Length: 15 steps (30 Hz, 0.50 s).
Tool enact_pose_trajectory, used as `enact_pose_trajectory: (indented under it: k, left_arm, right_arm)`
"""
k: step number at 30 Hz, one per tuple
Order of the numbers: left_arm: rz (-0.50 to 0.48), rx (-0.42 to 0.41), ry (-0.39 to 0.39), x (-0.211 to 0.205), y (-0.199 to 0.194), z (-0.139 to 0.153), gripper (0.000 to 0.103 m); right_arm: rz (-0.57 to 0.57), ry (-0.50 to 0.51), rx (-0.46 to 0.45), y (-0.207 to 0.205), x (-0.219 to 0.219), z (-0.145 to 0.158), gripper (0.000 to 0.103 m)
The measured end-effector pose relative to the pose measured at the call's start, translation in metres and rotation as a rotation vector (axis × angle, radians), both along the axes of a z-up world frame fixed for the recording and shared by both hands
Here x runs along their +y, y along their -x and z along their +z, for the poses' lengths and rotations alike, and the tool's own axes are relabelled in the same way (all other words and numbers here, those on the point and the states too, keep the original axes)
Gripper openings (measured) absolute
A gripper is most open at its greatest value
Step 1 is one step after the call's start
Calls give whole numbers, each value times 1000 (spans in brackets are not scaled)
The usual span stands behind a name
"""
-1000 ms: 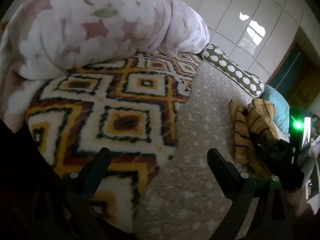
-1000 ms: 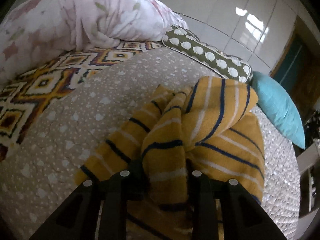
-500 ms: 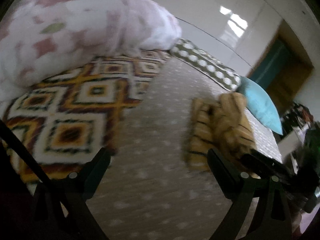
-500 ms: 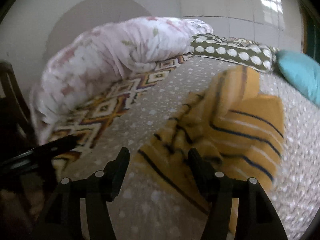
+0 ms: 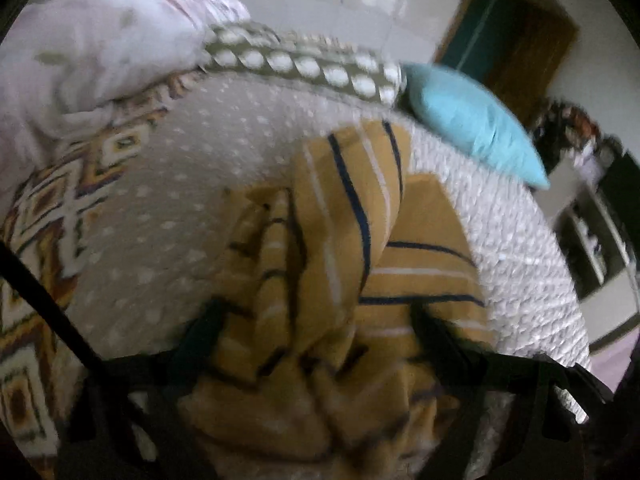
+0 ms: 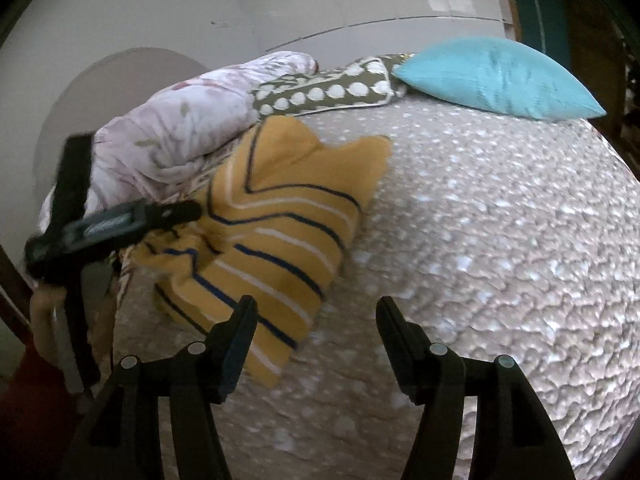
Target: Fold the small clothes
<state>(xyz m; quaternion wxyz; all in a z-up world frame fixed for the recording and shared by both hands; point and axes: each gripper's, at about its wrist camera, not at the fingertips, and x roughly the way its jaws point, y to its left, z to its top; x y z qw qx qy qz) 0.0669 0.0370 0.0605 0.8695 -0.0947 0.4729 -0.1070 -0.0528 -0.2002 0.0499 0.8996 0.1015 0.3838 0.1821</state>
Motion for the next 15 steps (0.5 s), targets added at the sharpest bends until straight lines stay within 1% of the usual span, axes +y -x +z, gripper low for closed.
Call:
enact_pose_trajectory:
  k: [1,2,3,4,5,6,9,10,11,12,13,14,15]
  left_arm:
    - [0,57,8,2,-9,-5,22]
    - [17,53,75,12,-9,-3,21]
    - [33,27,169,27,-4,1,20]
    - [47,19,217,38,-1,2,20]
    - [82,20,274,54,5,-1,20]
    - [126,34,322,72,12,-9,20]
    - [188,74,348,100,22,-37,22]
    - [197,81,364,106,24,-42,23]
    - [212,80,398,115,27,-47,27]
    - [221,77,427,120,30,-48,32]
    - [229,77,456,126,33,-49,35]
    - [233,74,473,130,37,-48,38]
    - [235,64,490,134,42,-45,38]
  right_arm:
    - [-6,2,2,1,-2,-2,66]
    - [-12,4,3,1,-4,-3,66]
    - [-20,6,2,2,-7,-4,66]
    - [-24,3,0,3,-9,-4,66]
    - [-28,-1,-2,5,-13,-4,66]
    - [-29,-4,-3,6,-16,-4,66]
    - [-22,-6,-7,4,-16,-4,66]
    - [-16,-3,-8,2,-13,-4,66]
    - [-10,0,-9,0,-9,-3,66]
    - [-6,2,-12,-3,-4,-2,66]
    - [-1,4,-16,-4,1,0,66]
    - [5,4,-21,-4,6,1,66]
    - [14,8,-28,-5,12,4,66]
